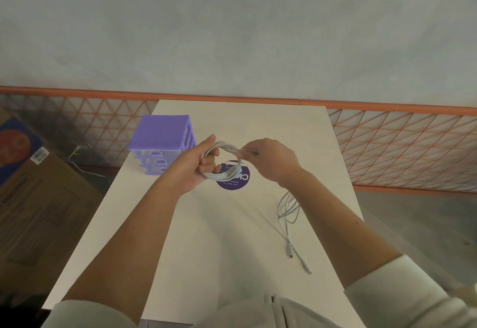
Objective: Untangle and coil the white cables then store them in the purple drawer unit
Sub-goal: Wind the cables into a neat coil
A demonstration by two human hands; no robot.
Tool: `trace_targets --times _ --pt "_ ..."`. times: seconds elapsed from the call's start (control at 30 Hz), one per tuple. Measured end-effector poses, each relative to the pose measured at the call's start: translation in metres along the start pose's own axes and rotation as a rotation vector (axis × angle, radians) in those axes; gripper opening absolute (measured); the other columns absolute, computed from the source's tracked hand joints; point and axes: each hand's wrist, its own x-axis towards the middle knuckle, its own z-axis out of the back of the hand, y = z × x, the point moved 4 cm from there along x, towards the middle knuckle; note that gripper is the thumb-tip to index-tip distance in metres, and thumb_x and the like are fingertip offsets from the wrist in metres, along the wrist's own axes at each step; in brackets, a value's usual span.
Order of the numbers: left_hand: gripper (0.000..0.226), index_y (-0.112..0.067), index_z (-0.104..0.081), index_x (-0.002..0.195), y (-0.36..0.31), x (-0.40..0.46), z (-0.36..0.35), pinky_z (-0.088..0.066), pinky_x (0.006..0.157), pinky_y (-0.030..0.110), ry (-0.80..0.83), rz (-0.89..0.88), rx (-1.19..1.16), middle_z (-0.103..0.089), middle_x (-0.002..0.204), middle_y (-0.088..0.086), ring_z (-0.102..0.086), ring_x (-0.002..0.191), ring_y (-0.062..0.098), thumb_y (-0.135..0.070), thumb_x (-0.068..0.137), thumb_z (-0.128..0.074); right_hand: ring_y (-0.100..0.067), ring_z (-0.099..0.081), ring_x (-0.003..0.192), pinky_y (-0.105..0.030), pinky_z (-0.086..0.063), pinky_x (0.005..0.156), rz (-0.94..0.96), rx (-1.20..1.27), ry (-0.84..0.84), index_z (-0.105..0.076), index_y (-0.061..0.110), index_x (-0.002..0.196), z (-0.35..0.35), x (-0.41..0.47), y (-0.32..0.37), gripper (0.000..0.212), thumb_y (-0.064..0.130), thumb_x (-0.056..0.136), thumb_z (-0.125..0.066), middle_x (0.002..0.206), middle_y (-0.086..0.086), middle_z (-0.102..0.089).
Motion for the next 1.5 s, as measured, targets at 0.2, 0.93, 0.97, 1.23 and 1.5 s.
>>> trace_targets --times 0.2,0.93,0.97,1.23,1.5 --pt "0.03 -0.003 -0.063 0.082 0.002 -0.01 -0.001 -0.058 0.078 0.038 0.132 0.184 0.12 -0.044 0.057 0.004 -0.046 0.051 0.016 -0.026 0.095 -0.048 -0.014 -0.058 0.085 -0.03 -0.047 0.073 0.053 -0.003 0.109 -0.072 0.033 0.097 0.003 0.002 -0.008 0.025 0.048 0.095 -0.052 0.087 0.013 -0.066" --pt "0.038 -0.008 -0.054 0.077 -0.002 -0.024 -0.037 -0.048 0.057 0.03 0.304 0.196 0.471 -0.024 0.055 0.003 -0.023 0.044 0.014 -0.032 0.096 -0.031 -0.017 -0.041 0.05 -0.031 -0.034 0.054 0.011 0.066 -0.044 -0.029 0.015 0.052 0.028 0.009 0.008 0.07 0.075 0.089 -0.031 0.053 -0.003 -0.046" --pt "0.044 -0.011 -0.052 0.074 -0.003 -0.025 -0.038 -0.044 0.053 0.027 0.298 0.162 0.494 -0.022 0.055 0.001 -0.02 0.044 0.014 -0.043 0.098 -0.034 -0.018 -0.039 0.049 -0.031 -0.034 0.056 0.008 0.144 -0.037 -0.028 0.016 0.053 0.028 0.011 0.006 0.07 0.077 0.087 -0.034 0.053 -0.005 -0.046" --pt "0.047 -0.022 -0.032 0.065 -0.01 -0.024 -0.045 -0.031 0.049 0.022 0.219 -0.145 0.447 -0.016 0.058 -0.003 -0.017 0.047 0.011 -0.062 0.085 -0.046 -0.017 -0.046 0.056 -0.027 -0.039 0.061 -0.031 0.686 -0.122 -0.047 0.008 0.059 0.007 0.009 -0.019 0.074 0.066 0.096 -0.021 0.055 -0.003 -0.048" --pt "0.045 -0.017 -0.053 0.069 -0.014 -0.024 -0.039 -0.04 0.048 0.019 0.223 -0.033 0.044 -0.031 0.06 -0.006 -0.026 0.043 0.007 -0.054 0.094 -0.048 -0.017 -0.048 0.051 -0.027 -0.041 0.06 -0.254 0.744 -0.107 -0.041 0.008 0.057 -0.047 -0.011 -0.052 0.075 0.065 0.096 -0.013 0.053 -0.007 -0.043"
